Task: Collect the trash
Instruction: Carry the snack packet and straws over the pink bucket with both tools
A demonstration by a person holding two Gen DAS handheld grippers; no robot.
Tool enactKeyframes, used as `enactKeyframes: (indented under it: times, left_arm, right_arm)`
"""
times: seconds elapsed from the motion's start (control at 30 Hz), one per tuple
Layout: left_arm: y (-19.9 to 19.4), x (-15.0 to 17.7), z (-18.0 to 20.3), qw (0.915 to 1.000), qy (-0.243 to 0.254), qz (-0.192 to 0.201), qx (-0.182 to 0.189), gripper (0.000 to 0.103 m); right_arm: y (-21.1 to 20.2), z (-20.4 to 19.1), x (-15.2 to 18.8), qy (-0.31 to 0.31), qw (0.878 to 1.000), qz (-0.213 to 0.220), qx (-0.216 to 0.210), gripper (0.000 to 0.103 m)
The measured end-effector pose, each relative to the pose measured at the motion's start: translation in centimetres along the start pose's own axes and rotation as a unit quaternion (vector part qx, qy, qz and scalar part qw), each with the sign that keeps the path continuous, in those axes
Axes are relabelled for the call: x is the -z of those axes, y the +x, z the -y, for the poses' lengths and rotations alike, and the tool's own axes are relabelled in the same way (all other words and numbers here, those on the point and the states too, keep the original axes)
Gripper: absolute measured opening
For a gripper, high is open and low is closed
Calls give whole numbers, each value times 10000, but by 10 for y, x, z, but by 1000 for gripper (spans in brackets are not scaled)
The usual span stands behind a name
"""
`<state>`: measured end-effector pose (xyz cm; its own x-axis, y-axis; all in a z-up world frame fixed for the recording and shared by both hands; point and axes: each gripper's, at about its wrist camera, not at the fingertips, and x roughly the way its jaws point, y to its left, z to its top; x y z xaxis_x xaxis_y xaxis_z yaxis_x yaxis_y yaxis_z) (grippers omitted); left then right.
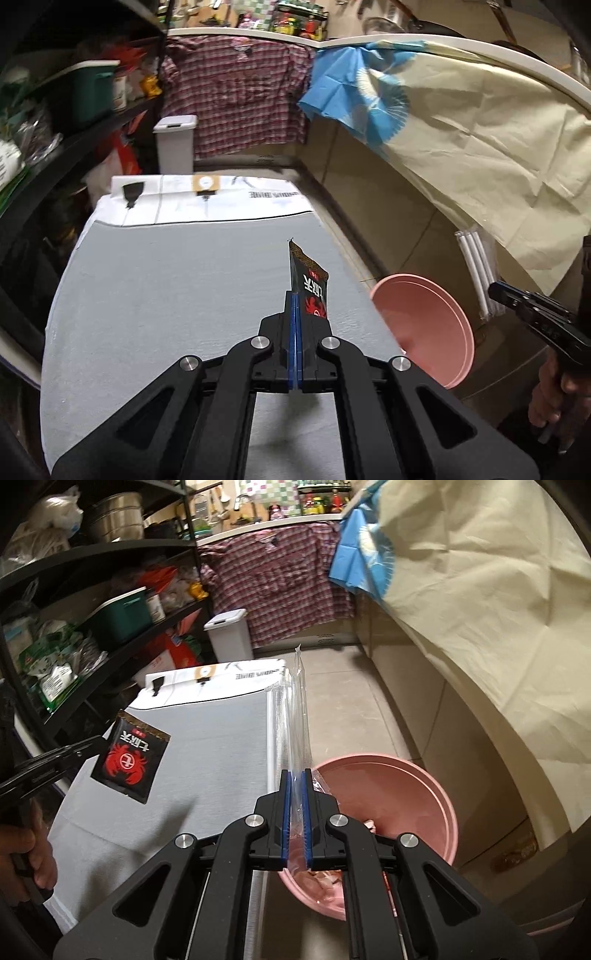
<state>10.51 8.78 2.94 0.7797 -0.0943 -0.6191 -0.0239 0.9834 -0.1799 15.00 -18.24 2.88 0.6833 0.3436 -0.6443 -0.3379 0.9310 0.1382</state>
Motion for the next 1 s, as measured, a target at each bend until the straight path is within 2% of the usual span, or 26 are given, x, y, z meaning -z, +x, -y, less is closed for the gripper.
enactKeyframes:
  times: [0.23,0.53,1.0]
  left_arm:
    - [8,-8,38,9995,220,-45,217,0]
    - [41,-4,90,9976,412,-249,489,0]
    - [95,9,139,9943,736,-525,564,0]
  right_arm:
    - [3,26,3,193,9997,-19,118,6]
    - [17,66,2,626,9973,-126,355,6]
    - [29,79,2,624,9972,-186,374,6]
